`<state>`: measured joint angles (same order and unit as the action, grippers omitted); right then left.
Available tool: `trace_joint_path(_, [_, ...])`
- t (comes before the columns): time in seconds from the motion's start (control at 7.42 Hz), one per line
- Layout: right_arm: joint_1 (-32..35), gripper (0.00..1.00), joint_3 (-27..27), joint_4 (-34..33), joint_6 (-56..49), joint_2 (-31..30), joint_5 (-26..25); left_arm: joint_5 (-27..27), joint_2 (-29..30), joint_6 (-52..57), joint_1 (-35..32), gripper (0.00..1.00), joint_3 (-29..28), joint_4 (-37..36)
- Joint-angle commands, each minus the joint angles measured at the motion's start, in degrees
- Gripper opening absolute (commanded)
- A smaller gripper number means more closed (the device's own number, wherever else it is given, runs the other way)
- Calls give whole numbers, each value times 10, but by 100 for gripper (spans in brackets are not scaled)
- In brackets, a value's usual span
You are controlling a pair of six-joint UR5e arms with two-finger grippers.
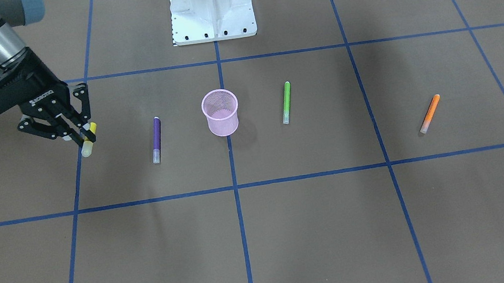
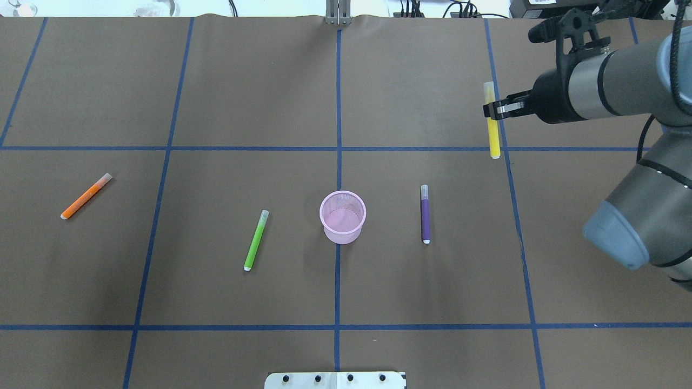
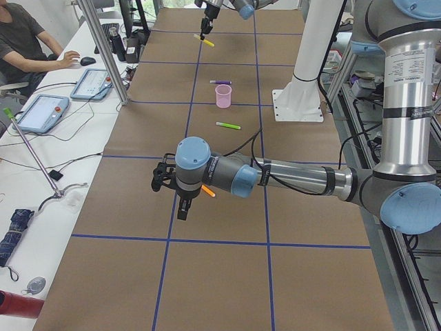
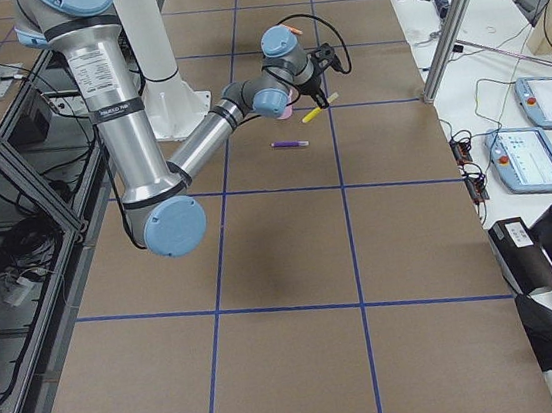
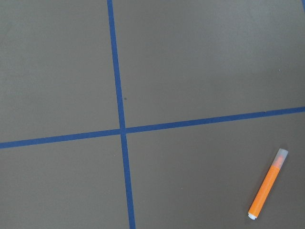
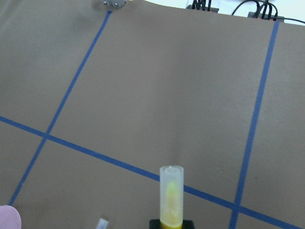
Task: Collect pens into pen holder
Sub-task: 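Carry the yellow highlighter in the right gripper over the pink cup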
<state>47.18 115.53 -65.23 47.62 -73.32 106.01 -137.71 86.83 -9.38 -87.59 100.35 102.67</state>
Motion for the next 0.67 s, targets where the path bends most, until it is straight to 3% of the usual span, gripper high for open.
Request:
trace_joint_path(0.0, [-106, 0, 10, 50, 62, 23, -193, 3, 17, -5, 6, 100, -6, -3])
trace_joint_path(0.13, [-195, 0, 13, 67, 76, 34, -330, 3, 24, -5, 6, 100, -12, -3])
trace_joint_path(0.54, [-280, 0, 2, 105, 82, 62, -419, 19, 33, -5, 6, 100, -23, -3])
